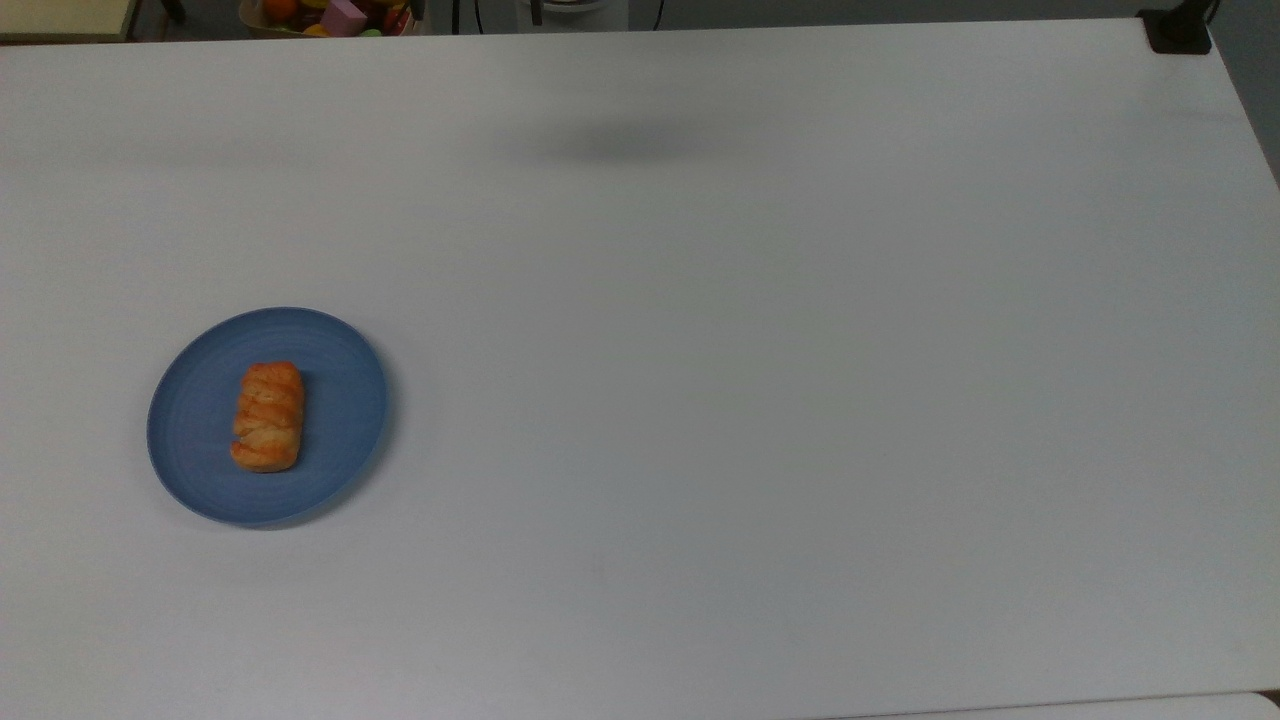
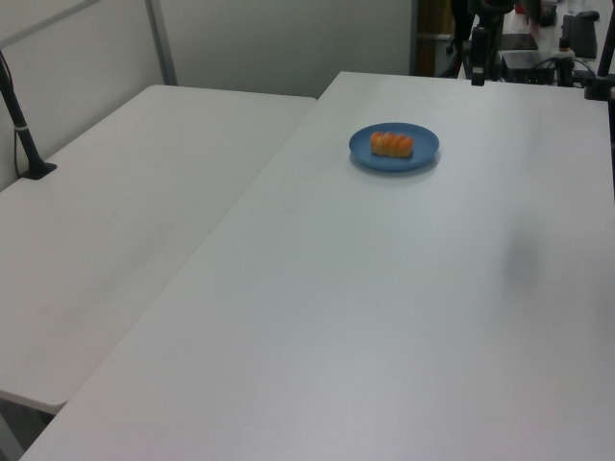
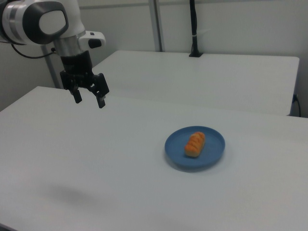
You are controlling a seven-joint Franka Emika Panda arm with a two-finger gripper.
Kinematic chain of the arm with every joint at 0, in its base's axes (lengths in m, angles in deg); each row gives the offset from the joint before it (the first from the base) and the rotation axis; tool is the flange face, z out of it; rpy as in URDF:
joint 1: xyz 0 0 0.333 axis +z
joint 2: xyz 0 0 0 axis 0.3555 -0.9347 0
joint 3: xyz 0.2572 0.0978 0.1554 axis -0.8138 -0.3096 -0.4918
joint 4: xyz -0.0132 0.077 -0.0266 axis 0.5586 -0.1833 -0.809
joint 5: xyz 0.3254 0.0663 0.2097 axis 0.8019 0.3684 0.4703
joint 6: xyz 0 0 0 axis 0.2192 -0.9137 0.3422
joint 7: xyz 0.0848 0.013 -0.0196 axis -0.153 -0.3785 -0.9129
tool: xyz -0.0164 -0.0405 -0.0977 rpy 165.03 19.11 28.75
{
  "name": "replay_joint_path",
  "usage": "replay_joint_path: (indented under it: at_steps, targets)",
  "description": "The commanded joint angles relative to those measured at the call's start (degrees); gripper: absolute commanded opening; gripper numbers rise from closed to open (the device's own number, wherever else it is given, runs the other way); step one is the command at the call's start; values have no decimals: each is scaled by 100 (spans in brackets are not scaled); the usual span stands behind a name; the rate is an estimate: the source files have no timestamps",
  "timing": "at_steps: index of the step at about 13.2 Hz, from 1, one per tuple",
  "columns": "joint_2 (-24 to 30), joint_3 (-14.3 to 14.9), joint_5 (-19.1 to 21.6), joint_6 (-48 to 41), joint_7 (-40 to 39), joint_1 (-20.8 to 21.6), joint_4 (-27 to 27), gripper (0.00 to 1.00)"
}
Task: Put the bread on the table
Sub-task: 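Move the gripper over the orange bread roll on the blue plate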
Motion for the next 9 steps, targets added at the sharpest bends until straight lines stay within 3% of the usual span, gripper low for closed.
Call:
replay_joint_path:
  at_steps: [1, 5, 9]
  targets:
    - [-48, -18, -16, -8, -104, -74, 5, 100]
    - [-48, -9, -25, 36, -112, -127, 40, 100]
    - [-232, -9, 2, 71, -95, -451, 329, 100]
